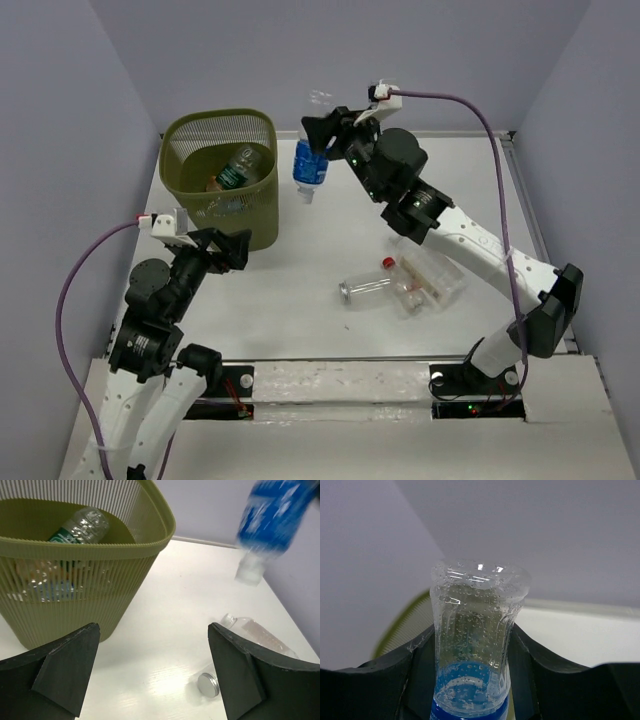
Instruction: Put the plastic bottles in the bin
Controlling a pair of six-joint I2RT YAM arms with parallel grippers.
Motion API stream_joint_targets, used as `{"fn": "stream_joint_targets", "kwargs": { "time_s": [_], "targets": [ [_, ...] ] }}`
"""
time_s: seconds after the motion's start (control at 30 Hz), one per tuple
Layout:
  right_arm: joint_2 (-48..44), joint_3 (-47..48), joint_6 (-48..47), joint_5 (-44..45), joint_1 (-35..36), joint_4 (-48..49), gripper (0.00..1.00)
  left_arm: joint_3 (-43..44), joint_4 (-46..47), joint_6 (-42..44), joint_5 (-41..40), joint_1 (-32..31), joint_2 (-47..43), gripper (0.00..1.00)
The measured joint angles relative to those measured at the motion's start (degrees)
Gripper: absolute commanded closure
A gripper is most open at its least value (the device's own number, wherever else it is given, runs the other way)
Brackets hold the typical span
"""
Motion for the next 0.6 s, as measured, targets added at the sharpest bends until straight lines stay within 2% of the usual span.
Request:
{"fn": "stream_joint_targets", "kwargs": {
  "time_s": [0.1,0.2,0.33,0.37,0.4,0.43,0.5,0.57,0.6],
  "targets": [
    [1.4,9.9,-7.0,-0.6,4.1,6.3,0.68,-2.9,0.9,-0.8,0.7,-1.5,-0.1,0.01],
    [7.3,19.1,-11.6,-2.6,4.9,10.6,0.68,-5.5,1.0,-1.8,1.3,-2.3,-0.2,0.01],
    [20.3,31.7,-14.8,-5.5,4.5,13.4,0.68,-6.3,0.7,-2.5,1.3,-2.7,-0.3,0.01],
    [25.2,36.2,-15.4,-6.0,4.4,13.4,0.65,-6.3,1.0,-2.6,1.3,-2.8,-0.3,0.01],
    [29.4,40.5,-15.9,-6.5,4.3,13.4,0.55,-6.3,1.1,-2.6,1.3,-3.0,-0.3,0.01],
    [33.6,44.4,-16.1,-7.0,4.3,12.6,0.30,-6.3,1.4,-2.7,1.3,-3.2,-0.3,0.01],
    [41.6,53.1,-16.5,-8.1,4.4,10.8,0.09,-6.3,1.5,-2.8,1.5,-3.5,-0.2,0.01],
    [48.7,58.5,-17.3,-9.7,4.5,8.2,0.00,-6.3,1.6,-2.8,2.1,-4.0,-0.2,0.01],
    [50.1,58.4,-17.7,-10.5,4.5,6.7,0.00,-6.3,1.6,-3.0,2.7,-4.2,-0.2,0.01]
  ]
}}
